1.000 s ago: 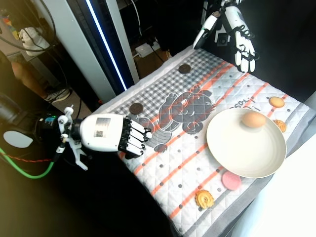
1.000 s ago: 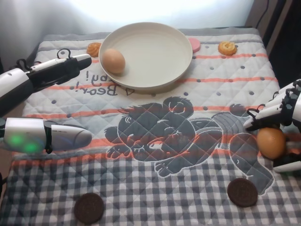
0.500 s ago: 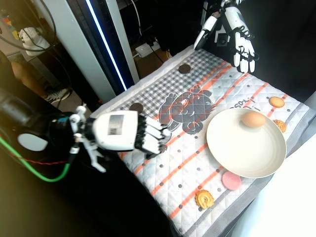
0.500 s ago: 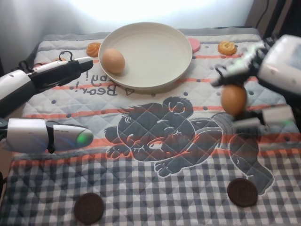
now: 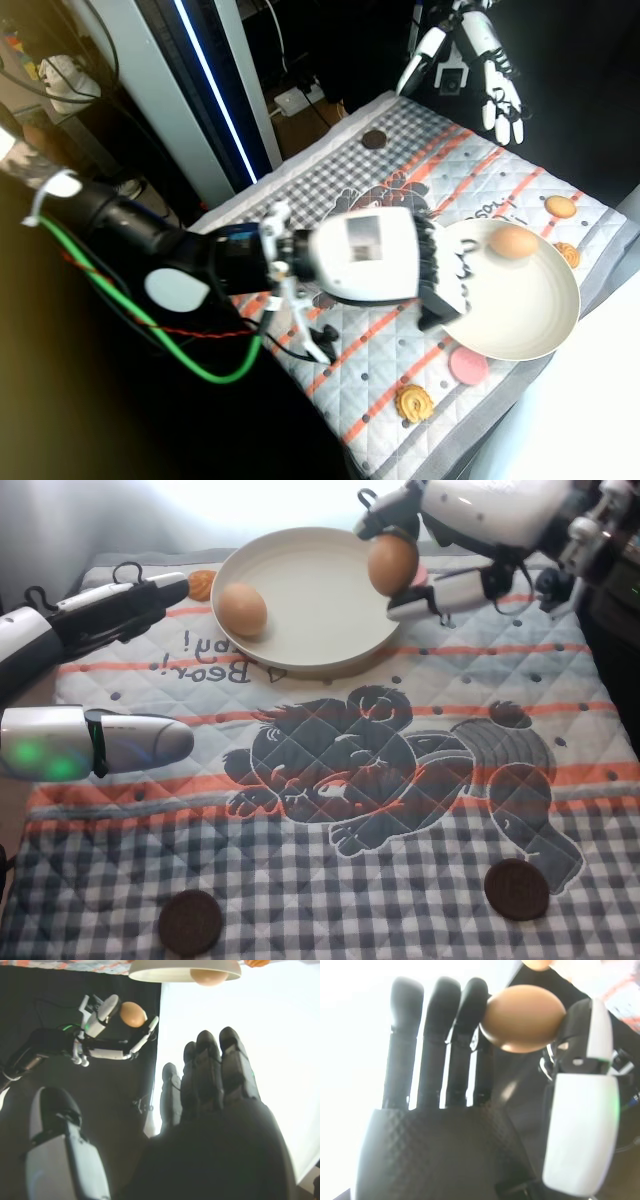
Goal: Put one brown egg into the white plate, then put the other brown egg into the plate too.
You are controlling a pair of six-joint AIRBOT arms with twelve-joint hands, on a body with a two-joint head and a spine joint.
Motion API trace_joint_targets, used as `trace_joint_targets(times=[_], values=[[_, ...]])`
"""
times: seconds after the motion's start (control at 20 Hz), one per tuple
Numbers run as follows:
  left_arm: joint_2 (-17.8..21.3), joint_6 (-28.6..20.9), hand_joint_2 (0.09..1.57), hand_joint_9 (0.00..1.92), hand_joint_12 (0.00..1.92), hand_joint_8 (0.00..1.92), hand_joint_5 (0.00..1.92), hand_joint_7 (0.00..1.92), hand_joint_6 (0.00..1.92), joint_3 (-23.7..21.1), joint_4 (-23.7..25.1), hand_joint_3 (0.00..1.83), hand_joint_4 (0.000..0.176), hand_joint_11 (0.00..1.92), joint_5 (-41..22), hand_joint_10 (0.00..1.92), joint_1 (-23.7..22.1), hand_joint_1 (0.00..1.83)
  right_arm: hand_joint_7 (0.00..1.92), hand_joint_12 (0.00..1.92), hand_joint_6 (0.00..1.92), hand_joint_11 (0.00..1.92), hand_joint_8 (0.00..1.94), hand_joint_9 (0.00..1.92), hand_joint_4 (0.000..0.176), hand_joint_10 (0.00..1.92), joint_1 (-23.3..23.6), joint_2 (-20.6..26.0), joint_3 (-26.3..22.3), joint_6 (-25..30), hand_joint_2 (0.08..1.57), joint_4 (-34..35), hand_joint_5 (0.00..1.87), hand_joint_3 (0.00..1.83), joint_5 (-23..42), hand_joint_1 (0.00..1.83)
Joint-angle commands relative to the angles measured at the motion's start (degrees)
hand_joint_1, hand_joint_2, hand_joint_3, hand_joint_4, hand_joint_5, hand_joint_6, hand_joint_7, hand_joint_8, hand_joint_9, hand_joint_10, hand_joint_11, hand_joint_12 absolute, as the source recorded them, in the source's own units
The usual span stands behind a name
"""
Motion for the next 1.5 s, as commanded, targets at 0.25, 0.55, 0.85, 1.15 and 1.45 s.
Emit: trace_joint_targets(times=[0.25, 0.55, 0.85, 1.15, 1.45], values=[[-1.14, -0.47, 0.81, 0.2, 0.17, 0.0, 0.18, 0.23, 0.0, 1.46, 0.84, 0.0, 0.176, 0.0, -5.96, 0.0, -1.76, 0.66, 0.82, 1.33, 0.07, 0.46, 0.36, 0.74, 0.001, 0.62, 2.74, -5.04, 4.54, -0.05, 0.95, 0.55, 0.64, 0.0, 0.5, 0.93], [-1.16, -0.48, 0.8, 0.22, 0.22, 0.0, 0.21, 0.24, 0.0, 1.56, 0.67, 0.0, 0.176, 0.0, -6.0, 0.0, -1.61, 0.69, 0.29, 1.21, 0.0, 0.1, 0.0, 0.43, 0.172, 0.01, 2.71, -5.09, 2.99, -0.05, 0.86, 0.41, 0.08, 0.0, 0.57, 0.61], [-1.24, -6.33, 0.81, 0.24, 0.59, 0.01, 0.22, 0.25, 0.0, 2.59, 0.34, 0.0, 0.156, 0.0, -8.95, 0.0, -0.79, 0.67, 0.17, 0.47, 0.0, 0.0, 0.01, 0.12, 0.174, 0.03, -2.05, 0.84, -2.38, -0.05, 0.91, 5.87, 0.02, 0.0, 9.31, 0.63], [-0.5, -17.13, 0.77, 0.19, 0.58, 0.0, 0.21, 0.2, 0.0, 3.19, -0.05, 0.0, 0.148, 0.0, -19.28, 0.0, 3.42, 0.82, 0.16, 0.25, 0.0, 0.0, 0.0, 0.1, 0.176, 0.01, -11.47, 10.81, -12.48, -0.05, 0.89, 15.41, 0.06, 0.0, 26.47, 0.62], [-0.82, -30.65, 0.8, 0.04, 0.0, 0.0, 0.04, 0.03, 0.0, 4.44, -1.74, 0.0, 0.098, 0.0, -35.04, 0.02, 9.48, 0.7, 0.21, 0.23, 0.01, 0.0, 0.01, 0.16, 0.167, 0.01, -19.94, 18.76, -22.72, -0.05, 0.92, 21.88, 0.11, 0.0, 41.96, 0.73]])
